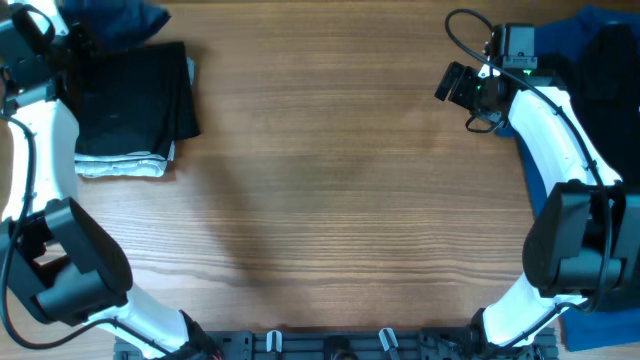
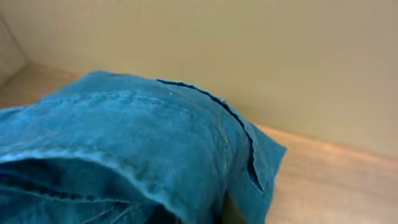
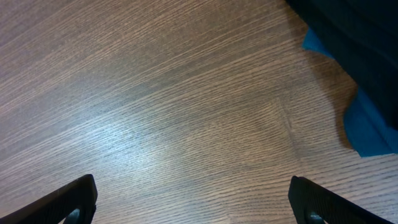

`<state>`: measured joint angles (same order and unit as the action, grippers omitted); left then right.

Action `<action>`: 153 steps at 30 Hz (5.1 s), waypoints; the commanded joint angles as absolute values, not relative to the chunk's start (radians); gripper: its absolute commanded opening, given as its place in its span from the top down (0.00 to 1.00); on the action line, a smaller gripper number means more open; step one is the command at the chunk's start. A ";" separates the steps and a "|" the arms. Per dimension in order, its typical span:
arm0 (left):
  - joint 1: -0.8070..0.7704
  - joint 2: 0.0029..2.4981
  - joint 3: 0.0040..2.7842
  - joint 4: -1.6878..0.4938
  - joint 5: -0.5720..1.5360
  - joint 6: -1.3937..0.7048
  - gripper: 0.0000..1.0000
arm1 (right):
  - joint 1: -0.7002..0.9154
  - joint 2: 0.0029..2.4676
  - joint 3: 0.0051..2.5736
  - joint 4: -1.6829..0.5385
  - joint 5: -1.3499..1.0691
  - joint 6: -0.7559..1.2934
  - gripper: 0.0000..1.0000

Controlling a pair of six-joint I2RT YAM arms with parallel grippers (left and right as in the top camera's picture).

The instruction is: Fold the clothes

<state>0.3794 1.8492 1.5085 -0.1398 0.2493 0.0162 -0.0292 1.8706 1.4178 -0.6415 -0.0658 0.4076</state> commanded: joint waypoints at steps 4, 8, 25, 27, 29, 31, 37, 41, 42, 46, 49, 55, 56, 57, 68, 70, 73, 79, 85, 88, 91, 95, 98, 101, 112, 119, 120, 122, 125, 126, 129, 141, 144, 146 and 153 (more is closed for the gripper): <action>0.376 1.909 1.518 -0.191 0.250 0.082 0.96 | -0.026 1.874 1.417 -0.640 -0.048 0.419 0.00; 0.376 1.928 1.518 -0.215 0.249 0.071 0.96 | -0.026 1.874 1.417 -0.640 -0.048 0.419 0.01; 0.379 1.913 1.518 -0.510 0.254 -0.224 0.96 | -0.026 1.874 1.417 -0.640 -0.048 0.419 0.01; 0.379 1.913 1.518 -0.562 0.255 -0.283 0.96 | -0.026 1.874 1.417 -0.640 -0.048 0.419 0.00; 0.379 1.913 1.518 -0.604 0.264 -0.323 0.96 | -0.026 1.874 1.417 -0.640 -0.048 0.419 0.01; 0.379 1.913 1.518 -0.648 0.295 -0.351 0.96 | -0.026 1.874 1.417 -0.640 -0.048 0.420 0.01; 0.379 1.913 1.519 -0.806 0.363 -0.383 0.95 | -0.026 1.874 1.417 -0.640 -0.048 0.419 0.01; 0.378 1.913 1.518 -0.870 0.363 -0.383 0.58 | -0.026 1.874 1.417 -0.640 -0.048 0.419 0.01; 0.378 1.913 1.518 -0.881 0.365 -0.383 0.38 | -0.026 1.874 1.417 -0.640 -0.048 0.419 0.01; 0.392 1.884 1.534 -0.884 0.464 -0.383 0.14 | -0.026 1.874 1.417 -0.640 -0.048 0.419 0.01; 0.413 1.831 1.570 -0.884 0.550 -0.383 0.12 | -0.026 1.874 1.417 -0.640 -0.048 0.419 0.00; 0.450 1.675 1.590 -0.815 0.531 -0.378 0.93 | -0.026 1.874 1.417 -0.640 -0.048 0.419 0.01; 0.456 1.663 1.590 -0.789 0.525 -0.376 0.96 | -0.026 1.874 1.417 -0.640 -0.048 0.419 0.01; 0.460 1.662 1.590 -0.759 0.523 -0.374 0.96 | -0.026 1.874 1.417 -0.640 -0.048 0.419 0.00; 0.490 1.782 1.590 -0.704 0.262 -0.375 0.96 | -0.026 1.874 1.417 -0.640 -0.048 0.419 0.00; 0.505 1.830 1.590 -0.683 0.223 -0.375 0.96 | -0.026 1.874 1.417 -0.640 -0.048 0.419 0.01; 0.536 1.917 1.590 -0.646 0.207 -0.375 0.96 | -0.026 1.874 1.417 -0.640 -0.048 0.419 0.00; 0.598 2.059 1.583 -0.690 0.150 -0.374 0.96 | -0.026 1.874 1.417 -0.640 -0.048 0.419 0.01; 0.625 2.139 1.575 -0.700 0.149 -0.375 0.96 | -0.026 1.874 1.417 -0.640 -0.048 0.419 0.01; 0.622 2.102 1.575 -0.694 0.206 -0.375 0.96 | -0.026 1.874 1.417 -0.640 -0.048 0.419 0.01; 0.619 2.012 1.576 -0.696 0.242 -0.376 0.96 | -0.026 1.874 1.417 -0.640 -0.048 0.419 0.01; 0.614 1.846 1.576 -0.733 0.326 -0.405 0.96 | -0.026 1.874 1.417 -0.640 -0.048 0.419 0.00; 0.596 1.754 1.576 -0.768 0.366 -0.408 0.96 | -0.026 1.874 1.417 -0.640 -0.048 0.419 0.01; 0.565 1.748 1.574 -0.783 0.382 -0.397 0.96 | -0.026 1.874 1.417 -0.640 -0.048 0.419 0.00; 0.442 1.905 1.514 -0.767 0.554 -0.237 0.96 | -0.026 1.874 1.417 -0.640 -0.048 0.419 0.00; 0.418 2.012 1.417 -0.759 0.553 -0.176 0.96 | -0.026 1.874 1.417 -0.640 -0.048 0.419 0.00; 0.418 2.020 1.386 -0.738 0.553 -0.163 0.96 | -0.026 1.874 1.417 -0.640 -0.048 0.419 0.00; 0.419 2.030 1.313 -0.653 0.577 -0.164 0.96 | -0.026 1.874 1.417 -0.640 -0.048 0.419 0.01; 0.419 2.030 1.250 -0.566 0.632 -0.163 0.96 | -0.026 1.874 1.417 -0.640 -0.048 0.419 0.01; 0.419 2.030 1.248 -0.565 0.632 -0.163 0.96 | -0.026 1.874 1.417 -0.640 -0.048 0.419 0.00; 0.419 2.020 1.250 -0.565 0.679 -0.163 0.96 | -0.026 1.874 1.417 -0.640 -0.048 0.419 0.01; 0.573 1.823 1.414 -0.427 0.908 -0.346 0.96 | -0.026 1.874 1.417 -0.640 -0.048 0.419 0.01; 0.634 1.828 1.414 -0.374 0.853 -0.353 0.96 | -0.026 1.874 1.417 -0.640 -0.048 0.420 0.00; 0.669 1.831 1.414 -0.378 0.740 -0.352 0.96 | -0.026 1.874 1.417 -0.640 -0.048 0.419 0.00; 0.686 1.885 1.412 -0.385 0.520 -0.345 0.96 | -0.026 1.874 1.417 -0.640 -0.048 0.419 0.01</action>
<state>0.6868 1.8320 1.4128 -0.3779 0.6704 -0.3393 -0.0292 1.8706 1.4178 -0.6415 -0.0658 0.4076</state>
